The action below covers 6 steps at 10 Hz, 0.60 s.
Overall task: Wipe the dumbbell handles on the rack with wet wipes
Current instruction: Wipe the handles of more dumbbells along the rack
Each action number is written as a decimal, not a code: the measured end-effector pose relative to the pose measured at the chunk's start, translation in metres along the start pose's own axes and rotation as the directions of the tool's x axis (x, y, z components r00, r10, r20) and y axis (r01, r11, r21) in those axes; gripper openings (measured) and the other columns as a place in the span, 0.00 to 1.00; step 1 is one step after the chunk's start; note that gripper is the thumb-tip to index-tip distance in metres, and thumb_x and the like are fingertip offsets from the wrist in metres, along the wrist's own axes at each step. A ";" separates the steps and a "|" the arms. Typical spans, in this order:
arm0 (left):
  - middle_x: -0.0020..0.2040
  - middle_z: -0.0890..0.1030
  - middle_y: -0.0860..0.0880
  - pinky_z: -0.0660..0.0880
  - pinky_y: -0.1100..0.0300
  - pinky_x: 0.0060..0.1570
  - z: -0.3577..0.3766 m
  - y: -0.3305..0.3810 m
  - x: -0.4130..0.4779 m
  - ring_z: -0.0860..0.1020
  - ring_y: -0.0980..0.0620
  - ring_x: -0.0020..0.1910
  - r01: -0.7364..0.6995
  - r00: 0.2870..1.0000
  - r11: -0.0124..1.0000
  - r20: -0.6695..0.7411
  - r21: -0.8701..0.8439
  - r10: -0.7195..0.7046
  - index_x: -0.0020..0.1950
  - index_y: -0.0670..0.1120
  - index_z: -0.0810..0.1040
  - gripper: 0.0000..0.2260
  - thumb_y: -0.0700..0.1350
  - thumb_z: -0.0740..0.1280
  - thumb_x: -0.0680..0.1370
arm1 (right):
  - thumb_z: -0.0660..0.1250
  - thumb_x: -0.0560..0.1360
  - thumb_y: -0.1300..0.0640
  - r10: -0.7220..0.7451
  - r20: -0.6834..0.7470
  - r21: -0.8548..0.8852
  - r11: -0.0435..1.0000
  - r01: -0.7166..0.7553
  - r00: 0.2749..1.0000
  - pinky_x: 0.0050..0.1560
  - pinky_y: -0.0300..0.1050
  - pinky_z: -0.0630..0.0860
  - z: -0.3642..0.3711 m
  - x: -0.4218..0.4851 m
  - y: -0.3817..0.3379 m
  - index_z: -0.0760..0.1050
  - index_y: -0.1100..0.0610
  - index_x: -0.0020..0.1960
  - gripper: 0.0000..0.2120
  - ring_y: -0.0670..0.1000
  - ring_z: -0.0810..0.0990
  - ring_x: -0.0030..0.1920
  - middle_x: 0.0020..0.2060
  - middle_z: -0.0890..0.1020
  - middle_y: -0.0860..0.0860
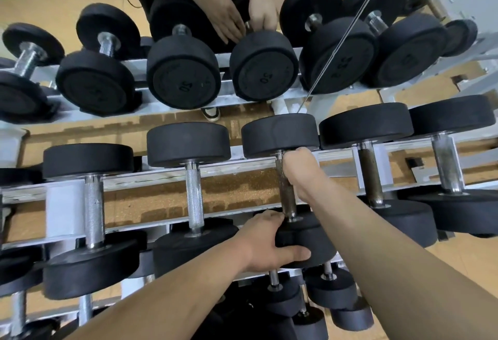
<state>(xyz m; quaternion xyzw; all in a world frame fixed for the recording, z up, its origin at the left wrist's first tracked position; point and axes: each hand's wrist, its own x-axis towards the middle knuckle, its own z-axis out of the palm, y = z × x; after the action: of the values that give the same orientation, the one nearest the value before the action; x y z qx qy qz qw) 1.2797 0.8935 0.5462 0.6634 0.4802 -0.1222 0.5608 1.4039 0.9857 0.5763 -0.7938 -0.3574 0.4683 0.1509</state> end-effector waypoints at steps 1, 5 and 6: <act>0.81 0.63 0.47 0.63 0.49 0.78 0.000 -0.002 0.001 0.61 0.46 0.80 0.000 1.000 1.000 -0.017 0.011 0.001 0.82 0.47 0.61 0.45 0.70 0.70 0.73 | 0.57 0.79 0.66 -0.051 0.012 -0.123 0.991 0.052 0.999 0.45 0.48 0.70 0.009 -0.010 0.014 0.71 0.59 0.48 0.06 0.59 0.74 0.48 0.42 0.75 0.54; 0.80 0.64 0.47 0.62 0.52 0.78 0.003 0.000 0.001 0.62 0.46 0.79 -0.015 0.999 1.000 -0.038 -0.003 0.015 0.82 0.48 0.61 0.44 0.69 0.70 0.74 | 0.57 0.81 0.68 -0.028 -0.008 0.025 0.999 0.028 1.000 0.39 0.40 0.69 0.010 0.010 0.017 0.72 0.59 0.46 0.09 0.54 0.72 0.39 0.39 0.74 0.53; 0.74 0.72 0.51 0.69 0.50 0.73 0.003 -0.003 0.003 0.70 0.49 0.74 -0.013 0.997 1.000 -0.077 0.001 0.013 0.77 0.52 0.68 0.43 0.74 0.69 0.68 | 0.57 0.79 0.65 -0.029 0.024 -0.146 0.989 0.032 0.999 0.50 0.48 0.73 0.010 -0.014 0.031 0.76 0.63 0.54 0.10 0.59 0.76 0.47 0.49 0.80 0.59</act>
<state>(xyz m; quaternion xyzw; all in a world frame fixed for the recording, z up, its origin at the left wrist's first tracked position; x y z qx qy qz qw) 1.2807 0.8920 0.5411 0.6706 0.4972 -0.0931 0.5426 1.4047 0.9536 0.5624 -0.7921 -0.4046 0.4469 0.0958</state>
